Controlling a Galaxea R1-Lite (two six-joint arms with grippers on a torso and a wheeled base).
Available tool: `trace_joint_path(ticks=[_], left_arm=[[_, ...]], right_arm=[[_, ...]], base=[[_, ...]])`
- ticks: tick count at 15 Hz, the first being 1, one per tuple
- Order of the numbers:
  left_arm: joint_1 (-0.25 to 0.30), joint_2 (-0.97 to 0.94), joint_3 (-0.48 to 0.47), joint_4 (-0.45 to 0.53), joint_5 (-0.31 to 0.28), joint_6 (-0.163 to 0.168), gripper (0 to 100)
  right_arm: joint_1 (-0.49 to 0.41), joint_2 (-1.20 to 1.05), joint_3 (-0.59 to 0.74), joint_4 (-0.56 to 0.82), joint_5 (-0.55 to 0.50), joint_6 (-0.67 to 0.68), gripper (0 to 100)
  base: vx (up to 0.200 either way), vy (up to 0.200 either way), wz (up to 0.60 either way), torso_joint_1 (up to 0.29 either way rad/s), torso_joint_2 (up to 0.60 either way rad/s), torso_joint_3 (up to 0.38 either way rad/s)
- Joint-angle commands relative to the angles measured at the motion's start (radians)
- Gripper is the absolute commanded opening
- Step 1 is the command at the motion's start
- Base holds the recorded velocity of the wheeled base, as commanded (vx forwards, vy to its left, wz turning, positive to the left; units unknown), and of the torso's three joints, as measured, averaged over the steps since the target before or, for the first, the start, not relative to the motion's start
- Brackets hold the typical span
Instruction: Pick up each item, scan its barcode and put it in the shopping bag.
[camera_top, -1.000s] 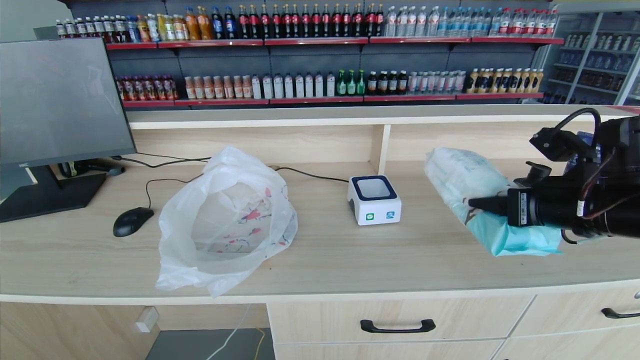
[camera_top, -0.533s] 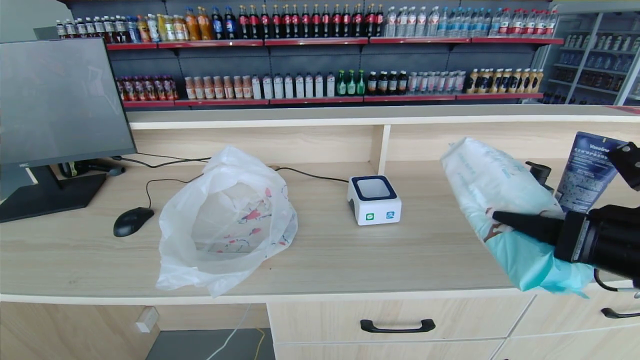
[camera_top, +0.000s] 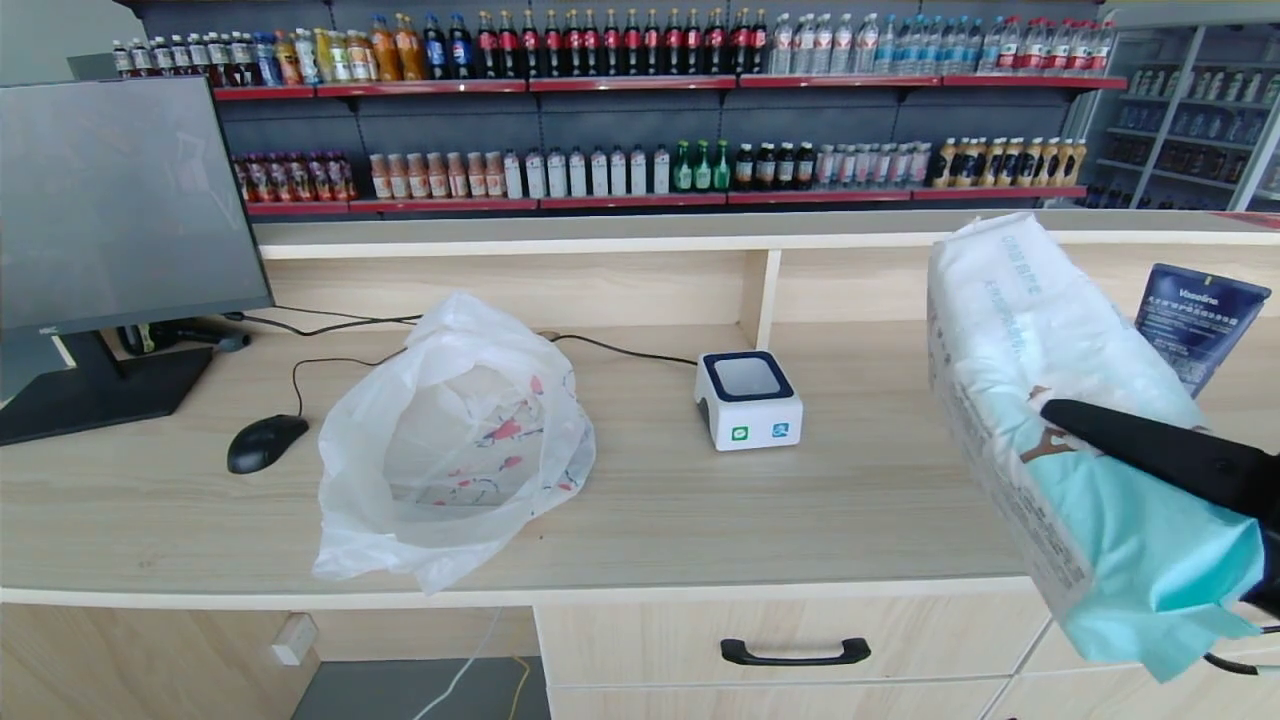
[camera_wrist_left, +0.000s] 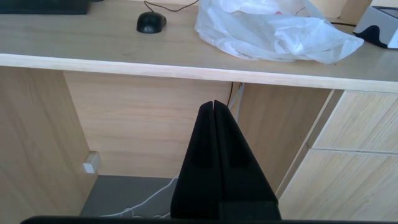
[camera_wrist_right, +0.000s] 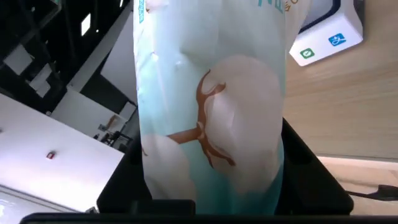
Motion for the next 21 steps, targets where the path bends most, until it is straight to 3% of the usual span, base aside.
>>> trace_joint_path(ticks=[1, 5, 7, 9, 12, 16, 21], left_arm=[[0.0, 0.0, 0.001, 0.0, 0.0, 0.0, 0], [-0.001, 0.0, -0.001, 0.0, 0.0, 0.0, 0], [0.0, 0.0, -0.001, 0.0, 0.0, 0.0, 0], [0.0, 0.0, -0.001, -0.002, 0.0, 0.0, 0], [0.0, 0.0, 0.001, 0.0, 0.0, 0.0, 0], [0.0, 0.0, 0.001, 0.0, 0.0, 0.0, 0], [0.0, 0.0, 0.001, 0.0, 0.0, 0.0, 0]], right_arm=[[0.119, 0.017, 0.095, -0.138, 0.011, 0.111, 0], [0.224, 0.15, 0.112, -0.239, 0.034, 0.22, 0], [0.237, 0.184, 0.141, -0.399, 0.056, 0.418, 0], [0.235, 0.187, 0.153, -0.405, 0.141, 0.496, 0], [0.247, 0.232, 0.196, -0.415, 0.189, 0.551, 0], [0.263, 0.321, 0.225, -0.437, 0.194, 0.594, 0], [0.263, 0.319, 0.206, -0.475, 0.197, 0.798, 0]], base=[[0.0, 0.0, 0.0, 0.0, 0.0, 0.0], [0.0, 0.0, 0.0, 0.0, 0.0, 0.0], [0.0, 0.0, 0.0, 0.0, 0.0, 0.0], [0.0, 0.0, 0.0, 0.0, 0.0, 0.0], [0.0, 0.0, 0.0, 0.0, 0.0, 0.0], [0.0, 0.0, 0.0, 0.0, 0.0, 0.0], [0.0, 0.0, 0.0, 0.0, 0.0, 0.0]])
